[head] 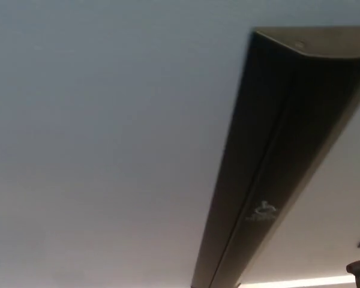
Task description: The robot walks towards an open gate button and uses its right fist to press it and open the gates
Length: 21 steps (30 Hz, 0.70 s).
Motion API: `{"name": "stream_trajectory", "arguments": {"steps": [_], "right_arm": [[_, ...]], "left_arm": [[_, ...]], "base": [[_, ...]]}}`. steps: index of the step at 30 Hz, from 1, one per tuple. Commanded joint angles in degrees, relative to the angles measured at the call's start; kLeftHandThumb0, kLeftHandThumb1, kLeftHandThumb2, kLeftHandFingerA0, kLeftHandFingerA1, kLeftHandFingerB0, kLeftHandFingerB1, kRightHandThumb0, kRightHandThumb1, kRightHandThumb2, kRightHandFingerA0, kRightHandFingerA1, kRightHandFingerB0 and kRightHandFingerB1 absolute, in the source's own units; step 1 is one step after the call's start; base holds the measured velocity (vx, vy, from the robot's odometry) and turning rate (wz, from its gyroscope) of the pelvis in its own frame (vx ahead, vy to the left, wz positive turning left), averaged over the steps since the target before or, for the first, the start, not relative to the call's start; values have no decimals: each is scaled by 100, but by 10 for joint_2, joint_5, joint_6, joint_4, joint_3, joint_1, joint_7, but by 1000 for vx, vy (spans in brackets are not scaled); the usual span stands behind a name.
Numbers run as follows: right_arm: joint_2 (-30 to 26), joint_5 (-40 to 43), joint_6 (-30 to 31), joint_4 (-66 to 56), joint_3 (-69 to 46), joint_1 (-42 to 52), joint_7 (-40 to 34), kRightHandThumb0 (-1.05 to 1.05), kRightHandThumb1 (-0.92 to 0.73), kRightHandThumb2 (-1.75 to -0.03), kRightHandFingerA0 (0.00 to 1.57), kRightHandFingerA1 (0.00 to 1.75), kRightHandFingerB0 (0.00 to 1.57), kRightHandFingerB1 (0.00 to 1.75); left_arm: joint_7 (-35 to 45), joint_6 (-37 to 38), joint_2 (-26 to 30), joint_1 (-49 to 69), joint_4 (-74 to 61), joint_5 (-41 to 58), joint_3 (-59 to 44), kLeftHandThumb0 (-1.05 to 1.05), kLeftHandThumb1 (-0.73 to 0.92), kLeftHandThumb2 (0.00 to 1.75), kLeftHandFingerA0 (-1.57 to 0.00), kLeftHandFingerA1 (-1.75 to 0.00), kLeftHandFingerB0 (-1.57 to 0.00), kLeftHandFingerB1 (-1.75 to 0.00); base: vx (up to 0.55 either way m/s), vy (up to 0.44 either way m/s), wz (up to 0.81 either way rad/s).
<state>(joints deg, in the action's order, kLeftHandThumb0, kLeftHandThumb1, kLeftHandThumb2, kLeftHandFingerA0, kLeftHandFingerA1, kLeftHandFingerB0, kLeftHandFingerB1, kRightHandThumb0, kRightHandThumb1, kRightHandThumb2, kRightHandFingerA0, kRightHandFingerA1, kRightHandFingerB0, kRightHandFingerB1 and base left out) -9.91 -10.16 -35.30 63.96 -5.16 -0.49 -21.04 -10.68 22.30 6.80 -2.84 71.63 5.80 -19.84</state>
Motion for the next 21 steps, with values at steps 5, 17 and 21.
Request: {"name": "stream_trajectory", "arguments": {"steps": [5,17,21], "right_arm": [[-11,2,-4,-21,-4,18,-16,-15,-58,-86,104,118,106,92],[0,13,7,-121,-16,79,-18,-15,-55,-90,104,120,105,93],[2,-9,-18,-186,-3,139,-20,-13,-55,-87,102,121,105,91]], "left_arm": [[4,12,-2,-8,1,12,-9,-8,35,140,-102,-158,-103,-139],[28,34,-11,-1,-15,35,-34,-8,36,139,-110,-153,-106,-137],[37,61,-15,24,-50,41,-42,-5,29,147,-109,-156,-104,-136]], "base": [[113,-21,3],[63,-153,-7],[14,73,-4]]}}
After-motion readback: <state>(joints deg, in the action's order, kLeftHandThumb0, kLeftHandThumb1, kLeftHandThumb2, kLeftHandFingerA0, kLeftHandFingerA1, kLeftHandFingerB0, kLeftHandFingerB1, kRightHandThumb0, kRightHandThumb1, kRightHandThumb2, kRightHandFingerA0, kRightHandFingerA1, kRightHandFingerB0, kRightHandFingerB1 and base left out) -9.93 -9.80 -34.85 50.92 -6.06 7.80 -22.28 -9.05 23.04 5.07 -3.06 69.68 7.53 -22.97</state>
